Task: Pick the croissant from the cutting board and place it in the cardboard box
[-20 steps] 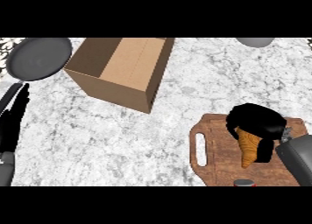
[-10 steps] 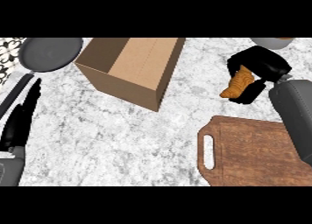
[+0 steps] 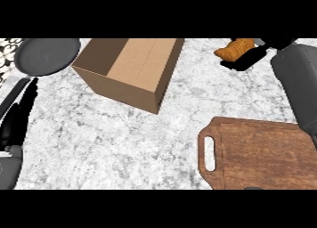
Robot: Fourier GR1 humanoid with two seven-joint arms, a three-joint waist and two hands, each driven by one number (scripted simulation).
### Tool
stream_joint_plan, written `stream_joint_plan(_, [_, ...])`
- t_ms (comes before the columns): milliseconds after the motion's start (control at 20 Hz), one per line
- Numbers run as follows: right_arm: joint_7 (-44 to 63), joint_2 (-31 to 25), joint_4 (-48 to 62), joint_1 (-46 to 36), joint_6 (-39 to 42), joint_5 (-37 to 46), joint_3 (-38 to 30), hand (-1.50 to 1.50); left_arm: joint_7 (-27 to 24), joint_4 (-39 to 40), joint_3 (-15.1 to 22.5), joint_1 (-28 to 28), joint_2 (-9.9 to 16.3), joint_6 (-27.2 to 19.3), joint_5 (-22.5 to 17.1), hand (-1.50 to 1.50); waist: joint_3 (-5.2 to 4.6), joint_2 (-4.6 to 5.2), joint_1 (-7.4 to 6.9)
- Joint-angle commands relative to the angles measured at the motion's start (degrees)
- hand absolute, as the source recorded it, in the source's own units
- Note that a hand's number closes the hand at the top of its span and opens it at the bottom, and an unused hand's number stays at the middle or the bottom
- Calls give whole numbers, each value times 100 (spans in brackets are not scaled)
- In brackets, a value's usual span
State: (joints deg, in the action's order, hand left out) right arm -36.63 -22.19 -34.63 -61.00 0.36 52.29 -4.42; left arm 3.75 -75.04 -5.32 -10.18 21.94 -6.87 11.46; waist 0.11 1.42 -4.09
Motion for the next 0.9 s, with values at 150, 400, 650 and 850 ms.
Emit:
stream_joint_plan(150, [-327,538,933,-1170,172,-267,-240,150,-53,93,-30,16,-91,-128,104,0,-10,-44,99])
stream_joint_plan(400, [14,972,1537,-1673,306,-484,-505,150,187,-261,-71,105,90,115,15,0,-9,-34,15])
stream_joint_plan(650, [640,1404,1846,-2371,311,-730,-799,150,158,-14,-57,-103,-68,27,51,0,-14,-11,21])
stream_joint_plan(850, [1217,1752,2130,-2720,420,-892,-976,150,-109,-25,71,166,-226,-153,234,0,-19,-10,7])
